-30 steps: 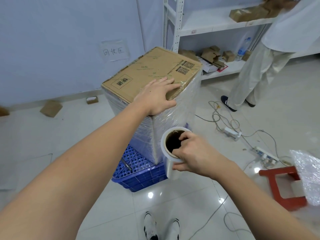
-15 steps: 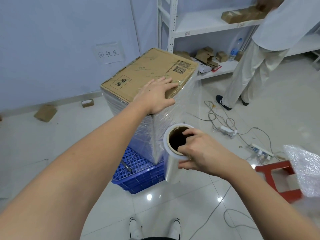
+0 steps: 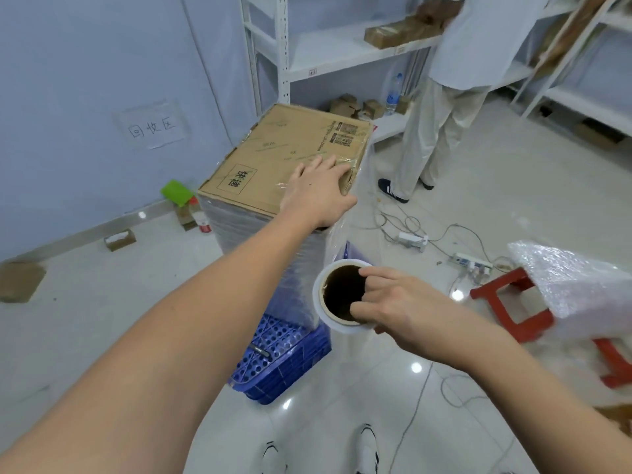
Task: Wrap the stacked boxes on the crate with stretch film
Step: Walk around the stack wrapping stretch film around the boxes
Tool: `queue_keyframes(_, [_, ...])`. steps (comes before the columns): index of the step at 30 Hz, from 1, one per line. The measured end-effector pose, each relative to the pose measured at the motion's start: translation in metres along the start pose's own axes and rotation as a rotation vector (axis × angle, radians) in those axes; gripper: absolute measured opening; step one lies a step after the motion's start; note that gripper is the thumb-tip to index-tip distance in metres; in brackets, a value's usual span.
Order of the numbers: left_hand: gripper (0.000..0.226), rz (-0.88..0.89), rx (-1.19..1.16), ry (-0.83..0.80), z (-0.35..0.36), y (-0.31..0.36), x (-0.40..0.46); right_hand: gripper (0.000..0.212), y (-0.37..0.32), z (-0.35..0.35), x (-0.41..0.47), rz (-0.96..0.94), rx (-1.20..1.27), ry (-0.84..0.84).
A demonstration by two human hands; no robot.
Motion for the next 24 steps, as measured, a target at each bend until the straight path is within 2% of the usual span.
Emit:
queue_keyframes(8, [0.033,-0.043,-0.069,0.25,-0.007,-0.007,-0.014,0.041,-0.012,-0.002,0.014,0.082,0.006,0.058])
queue_keyframes(12, [0.036,-0.06,-0.055,0.287,-0.01,-0.008,-0.017,0.034,-0.018,-0.005,0.019,0.063,0.027,0.063])
queue_keyframes(15, [0.036,0.007,-0.08,0.2,-0.011,-0.011,-0.017,0.03,-0.019,-0.004,0.022,0.06,0.029,0.057])
queue_keyframes(17, [0.036,0.116,-0.153,0.055,-0.012,-0.016,-0.019,0.032,-0.019,-0.005,0.022,0.053,0.043,0.062])
queue_keyframes(20, [0.049,0.305,-0.178,-0.12,-0.021,-0.025,-0.036,0.035,-0.019,-0.007,0.022,0.026,0.062,0.069])
queue_keyframes(24, [0.052,0.427,-0.258,-0.118,-0.041,-0.037,-0.082,0.035,-0.019,-0.008,0.019,0.03,0.055,0.069])
Point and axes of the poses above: each hand's wrist, its own x-axis towards the middle knuckle, its own z-axis out of the palm, y = z × x, the point moved 4 cm from there along x, towards the middle knuckle, and after that the axes turned 13 degrees about x, right-handed, at the moved point
